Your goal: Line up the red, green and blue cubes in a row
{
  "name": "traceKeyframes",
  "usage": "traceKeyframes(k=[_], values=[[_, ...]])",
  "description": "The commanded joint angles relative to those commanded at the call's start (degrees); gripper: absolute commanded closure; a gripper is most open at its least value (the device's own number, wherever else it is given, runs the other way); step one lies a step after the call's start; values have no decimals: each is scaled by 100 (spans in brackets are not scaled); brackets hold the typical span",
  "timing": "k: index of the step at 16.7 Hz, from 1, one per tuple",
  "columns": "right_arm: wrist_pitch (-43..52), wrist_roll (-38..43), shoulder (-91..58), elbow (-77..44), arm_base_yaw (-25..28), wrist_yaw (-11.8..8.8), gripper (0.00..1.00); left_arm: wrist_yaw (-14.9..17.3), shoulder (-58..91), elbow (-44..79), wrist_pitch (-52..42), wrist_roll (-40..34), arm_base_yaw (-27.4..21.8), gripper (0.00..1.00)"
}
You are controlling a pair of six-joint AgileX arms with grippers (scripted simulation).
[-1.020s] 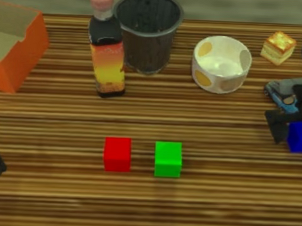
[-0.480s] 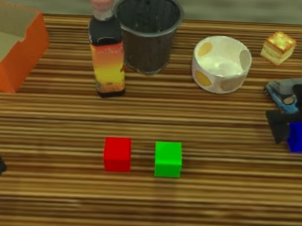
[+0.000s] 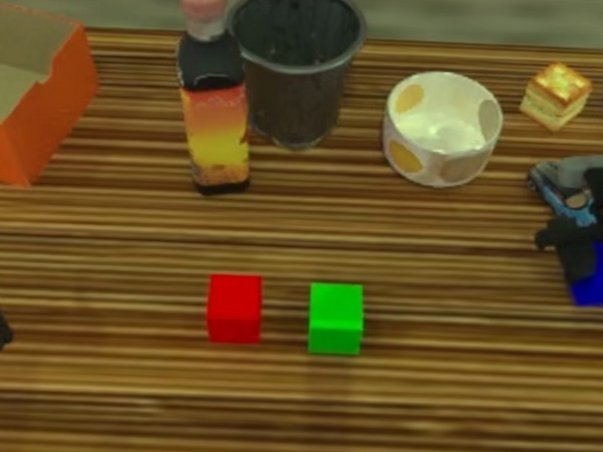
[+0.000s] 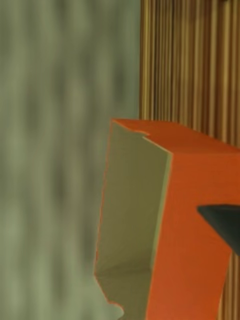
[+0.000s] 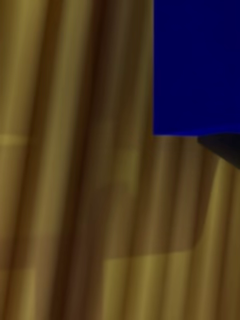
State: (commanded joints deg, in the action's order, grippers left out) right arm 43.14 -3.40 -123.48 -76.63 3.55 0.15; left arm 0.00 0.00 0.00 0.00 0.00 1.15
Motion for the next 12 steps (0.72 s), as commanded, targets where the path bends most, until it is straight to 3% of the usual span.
traceKeyframes(k=[12], values=[[306,-10,246,-200,26,-22,100,0,0,0,0,0,0,0]])
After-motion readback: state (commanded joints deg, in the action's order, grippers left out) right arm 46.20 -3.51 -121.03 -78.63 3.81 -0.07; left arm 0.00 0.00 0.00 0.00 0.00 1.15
